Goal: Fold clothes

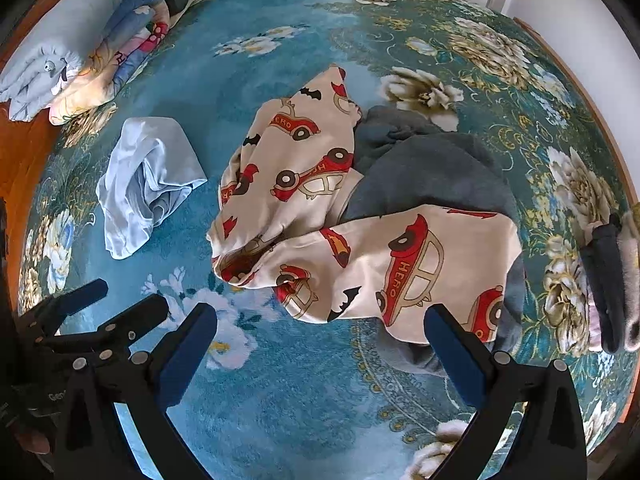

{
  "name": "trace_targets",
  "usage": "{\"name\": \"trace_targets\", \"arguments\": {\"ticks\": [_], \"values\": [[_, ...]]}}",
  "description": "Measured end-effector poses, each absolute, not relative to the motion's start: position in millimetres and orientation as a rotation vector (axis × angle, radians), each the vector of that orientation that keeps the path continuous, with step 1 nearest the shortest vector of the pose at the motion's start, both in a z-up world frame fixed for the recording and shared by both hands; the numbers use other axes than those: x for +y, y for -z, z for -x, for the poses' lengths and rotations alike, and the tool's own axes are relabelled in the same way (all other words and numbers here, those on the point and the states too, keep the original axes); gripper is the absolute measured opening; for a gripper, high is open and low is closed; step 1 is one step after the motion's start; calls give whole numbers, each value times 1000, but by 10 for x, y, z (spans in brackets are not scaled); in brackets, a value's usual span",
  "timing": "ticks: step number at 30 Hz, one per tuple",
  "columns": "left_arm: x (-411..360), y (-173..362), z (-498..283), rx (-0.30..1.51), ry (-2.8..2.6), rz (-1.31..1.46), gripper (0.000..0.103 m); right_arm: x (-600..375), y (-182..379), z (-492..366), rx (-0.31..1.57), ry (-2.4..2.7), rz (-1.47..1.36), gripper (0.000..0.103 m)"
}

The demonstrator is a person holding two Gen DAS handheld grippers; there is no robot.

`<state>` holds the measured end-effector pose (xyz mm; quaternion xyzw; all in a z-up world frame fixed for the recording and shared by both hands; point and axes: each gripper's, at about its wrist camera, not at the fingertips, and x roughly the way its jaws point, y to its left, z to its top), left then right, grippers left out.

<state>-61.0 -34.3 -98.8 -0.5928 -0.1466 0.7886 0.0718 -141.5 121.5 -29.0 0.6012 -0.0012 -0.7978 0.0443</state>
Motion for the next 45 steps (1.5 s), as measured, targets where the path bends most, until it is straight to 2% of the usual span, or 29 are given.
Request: {"name": "trace_targets", "arguments": {"ticks": [5, 30, 37, 45], "values": [[-374, 1026, 647, -482, -2350, 1777, 103, 1244, 313, 1453, -40, 2432, -1835, 103], [-292, 1224, 803, -462, -2317, 1796, 103, 1237, 481, 1541, -67, 2405, -1819, 103], [-214, 1272, 1012, -356, -2293, 1791, 103, 1266, 557, 1562, -84, 2386, -1837, 103], [132, 1346, 1696, -134, -2253, 1822, 103, 1647, 500, 1392, -117, 2392, -1881, 103]]}}
